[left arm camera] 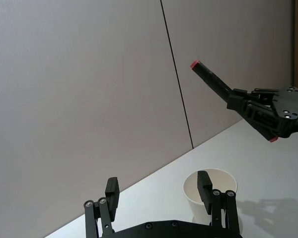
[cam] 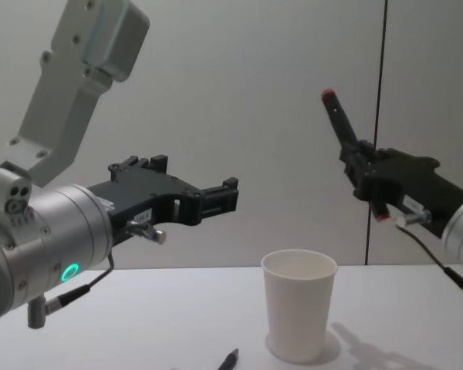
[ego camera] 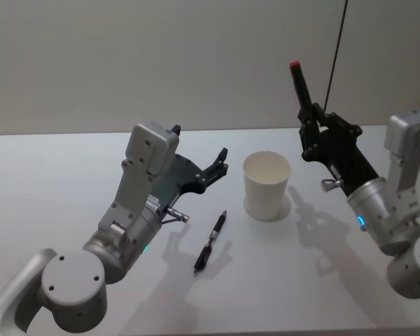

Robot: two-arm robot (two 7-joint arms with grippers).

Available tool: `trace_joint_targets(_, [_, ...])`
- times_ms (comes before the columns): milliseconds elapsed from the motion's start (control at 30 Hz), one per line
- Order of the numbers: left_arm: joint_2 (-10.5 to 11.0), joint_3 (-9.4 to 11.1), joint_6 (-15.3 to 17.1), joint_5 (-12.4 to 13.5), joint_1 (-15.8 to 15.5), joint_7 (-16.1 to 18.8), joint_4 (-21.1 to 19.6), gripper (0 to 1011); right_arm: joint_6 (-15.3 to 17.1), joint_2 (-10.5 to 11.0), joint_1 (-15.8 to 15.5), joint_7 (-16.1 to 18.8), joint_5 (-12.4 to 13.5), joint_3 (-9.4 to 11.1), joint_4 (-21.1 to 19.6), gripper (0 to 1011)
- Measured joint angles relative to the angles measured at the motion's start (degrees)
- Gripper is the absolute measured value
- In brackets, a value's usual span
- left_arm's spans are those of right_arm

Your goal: Place the pen into the pen holder.

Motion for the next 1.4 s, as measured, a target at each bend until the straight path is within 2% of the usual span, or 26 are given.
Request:
trace_joint_targets(433, [0.0,0.0,0.0,0.0,0.0,0.0,0.0,1000,-4.83,-2.32,4.97,1.14,-2.17,-0.84,9.94,176])
trace_joint_targets(667, [0.0,0.0,0.0,0.0,0.0,0.0,0.0,1000,-7.31,-3.9,8.63,2.24,-2.93,-1.37,17.44,176])
trace_joint_targets(1033, [0.0,0.0,0.0,0.0,0.0,0.0,0.0,1000,-10.9,-6.35,14.43,4.99,-2.51,-1.98,28.73,176])
trace_joint_targets(1400, [0.0,0.0,0.0,0.0,0.0,0.0,0.0,1000,-13.87,-8.25,19.12,6.28,-1.98,-2.37,37.58,176])
